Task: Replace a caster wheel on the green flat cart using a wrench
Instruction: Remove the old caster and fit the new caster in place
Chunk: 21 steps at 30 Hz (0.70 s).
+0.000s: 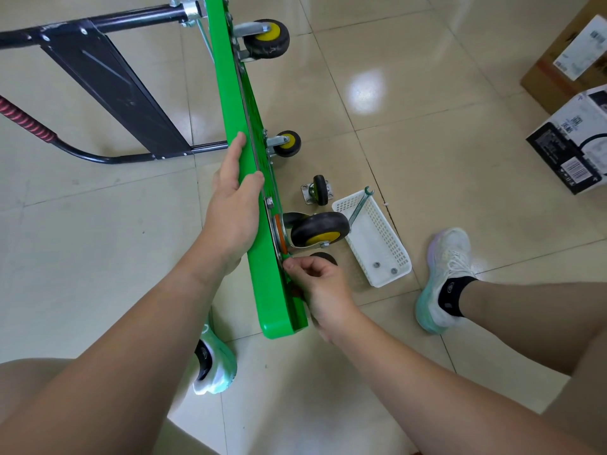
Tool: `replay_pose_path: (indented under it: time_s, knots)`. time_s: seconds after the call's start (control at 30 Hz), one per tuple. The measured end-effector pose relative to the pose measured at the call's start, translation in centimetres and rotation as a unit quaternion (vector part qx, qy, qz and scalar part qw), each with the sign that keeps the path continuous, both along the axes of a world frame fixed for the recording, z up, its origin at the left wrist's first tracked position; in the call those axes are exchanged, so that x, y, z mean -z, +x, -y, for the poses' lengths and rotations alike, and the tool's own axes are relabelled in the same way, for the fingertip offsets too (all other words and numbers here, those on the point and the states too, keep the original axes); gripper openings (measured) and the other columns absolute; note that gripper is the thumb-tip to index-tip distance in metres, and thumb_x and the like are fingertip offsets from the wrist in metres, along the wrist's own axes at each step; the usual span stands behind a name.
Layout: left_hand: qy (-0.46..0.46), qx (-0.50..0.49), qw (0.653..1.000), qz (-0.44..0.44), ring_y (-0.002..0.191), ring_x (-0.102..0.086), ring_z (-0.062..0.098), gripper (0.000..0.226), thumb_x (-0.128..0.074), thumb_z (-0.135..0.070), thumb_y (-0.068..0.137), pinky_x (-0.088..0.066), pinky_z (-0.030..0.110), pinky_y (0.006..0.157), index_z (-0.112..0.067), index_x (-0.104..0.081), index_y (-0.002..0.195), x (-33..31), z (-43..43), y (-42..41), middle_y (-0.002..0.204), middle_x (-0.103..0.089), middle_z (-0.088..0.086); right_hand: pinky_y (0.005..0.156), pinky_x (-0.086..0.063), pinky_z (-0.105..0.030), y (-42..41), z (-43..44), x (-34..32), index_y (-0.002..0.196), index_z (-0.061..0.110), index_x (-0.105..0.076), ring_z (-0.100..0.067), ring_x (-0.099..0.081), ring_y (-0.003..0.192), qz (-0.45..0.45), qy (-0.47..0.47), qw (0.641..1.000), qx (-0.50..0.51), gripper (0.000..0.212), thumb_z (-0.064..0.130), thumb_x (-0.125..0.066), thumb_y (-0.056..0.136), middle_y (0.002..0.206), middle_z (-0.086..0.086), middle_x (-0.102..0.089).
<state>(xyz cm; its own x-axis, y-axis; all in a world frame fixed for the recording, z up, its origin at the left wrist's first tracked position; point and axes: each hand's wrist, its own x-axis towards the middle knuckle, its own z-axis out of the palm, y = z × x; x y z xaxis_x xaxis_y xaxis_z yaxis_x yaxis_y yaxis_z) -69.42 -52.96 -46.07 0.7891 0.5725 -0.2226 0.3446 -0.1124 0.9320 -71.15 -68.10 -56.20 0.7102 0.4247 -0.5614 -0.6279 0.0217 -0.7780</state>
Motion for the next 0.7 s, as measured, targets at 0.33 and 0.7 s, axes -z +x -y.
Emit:
replay_pose_path:
  time_s: [0.33,0.7]
  knots:
    - [-0.002,0.001,1.0,0.003,0.137,-0.048,0.011,0.07,-0.043,-0.041,0.086,-0.041,0.042,0.117,-0.058,-0.031,0.153,0.21,-0.08,-0.02,0.156,-0.043,-0.013,0.067,-0.043,-0.038,0.59,-0.24,-0.02,0.074,0.012,-0.066,-0.017,-0.053,0.066,0.076,-0.105,0.991,-0.038,0.035,0.042,-0.073,0.088,0.067,-0.001,-0.06]
    - [-0.003,0.004,1.0,0.005,0.132,-0.052,0.009,0.069,-0.042,-0.042,0.088,-0.045,0.042,0.114,-0.059,-0.031,0.154,0.24,-0.13,-0.01,0.155,-0.044,-0.013,0.077,-0.053,-0.046,0.26,-0.17,-0.41,0.081,0.015,-0.072,-0.021,-0.063,0.076,0.078,-0.092,0.992,-0.027,0.023,0.036,-0.075,0.088,0.081,-0.011,-0.071]
